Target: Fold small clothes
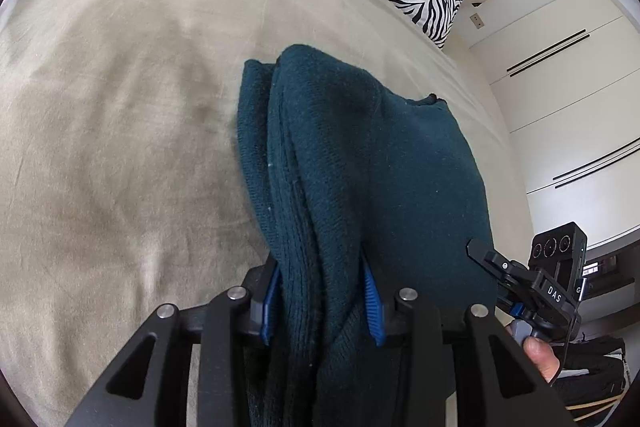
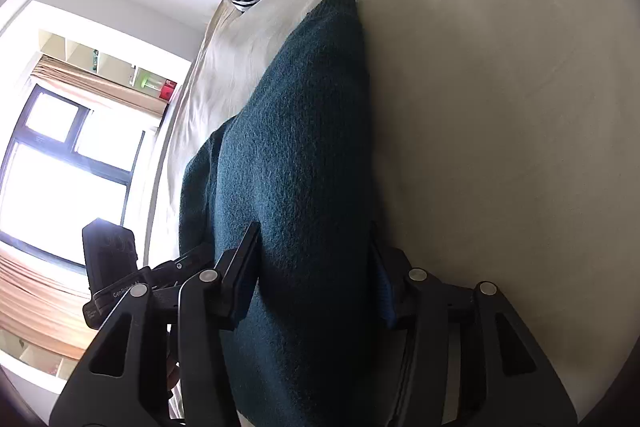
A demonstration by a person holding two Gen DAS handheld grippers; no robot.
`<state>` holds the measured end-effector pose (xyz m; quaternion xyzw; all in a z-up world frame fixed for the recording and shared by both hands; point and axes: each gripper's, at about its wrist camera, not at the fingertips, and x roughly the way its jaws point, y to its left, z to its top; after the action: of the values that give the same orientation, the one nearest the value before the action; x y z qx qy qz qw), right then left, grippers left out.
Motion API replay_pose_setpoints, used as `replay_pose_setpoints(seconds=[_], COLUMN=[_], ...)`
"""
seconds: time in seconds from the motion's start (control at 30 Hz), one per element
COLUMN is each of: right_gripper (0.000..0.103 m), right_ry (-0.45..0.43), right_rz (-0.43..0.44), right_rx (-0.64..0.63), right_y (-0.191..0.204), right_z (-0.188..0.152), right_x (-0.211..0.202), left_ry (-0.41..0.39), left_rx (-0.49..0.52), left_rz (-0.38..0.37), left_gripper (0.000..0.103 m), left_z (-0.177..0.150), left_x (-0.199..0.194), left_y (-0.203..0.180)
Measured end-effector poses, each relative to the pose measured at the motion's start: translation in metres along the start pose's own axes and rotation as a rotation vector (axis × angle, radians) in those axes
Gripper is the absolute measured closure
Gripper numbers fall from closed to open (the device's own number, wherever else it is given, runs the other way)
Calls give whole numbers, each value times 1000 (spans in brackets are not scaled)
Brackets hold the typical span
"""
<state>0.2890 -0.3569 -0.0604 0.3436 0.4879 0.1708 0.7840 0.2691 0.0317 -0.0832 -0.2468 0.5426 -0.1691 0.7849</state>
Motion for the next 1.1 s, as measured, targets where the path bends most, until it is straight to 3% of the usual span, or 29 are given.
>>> replay_pose_setpoints(seconds=[0.1,0.17,0.2,0.27,0.33,0.37,0.5,0.6,0.67,0.77,0.87,1.0,1.1], right_gripper=[52,51,51,51,49,46,6,1,0,0,0,0,0], right_ry=[-24,-95,-139,-227,-327,-377,-590,-766,-828,-845,-819,-734,-646], right_rz=[-57,-91,-111,-168,-251,-287,-379,-370,-398,-391,-362,-353,-396], right_rx=[-7,-46,-79,-147,-233,-280,-419,-477,-536,-620,-643,-573,-512], right_y=[9,23,31,52,77,89,140,167,184,210,229,236,230], right_z=[-4,-12,-17,-34,-57,-69,-122,-170,-198,-232,-256,-272,-277], right_x=[-17,-42,-58,-88,-118,-133,-187,-230,-253,-278,-299,-312,-307], left_ry=[-63,-135,-179,-294,-422,-478,-612,-667,-696,-739,-698,-659,-584], left_rx=[18,68,110,214,304,340,364,367,382,380,376,361,334], left_rz=[17,48,84,192,297,335,431,446,453,451,478,548,552], left_gripper=[57,39,33,10,0,0,0,0,0,0,0,0,0], left_z=[-11,-29,-40,-67,-98,-113,-158,-178,-189,-207,-220,-234,-236], left_x=[-26,-52,-66,-94,-122,-134,-182,-212,-229,-246,-250,-246,-238], left_y=[-6,-16,-25,-46,-66,-75,-96,-113,-122,-128,-133,-130,-123])
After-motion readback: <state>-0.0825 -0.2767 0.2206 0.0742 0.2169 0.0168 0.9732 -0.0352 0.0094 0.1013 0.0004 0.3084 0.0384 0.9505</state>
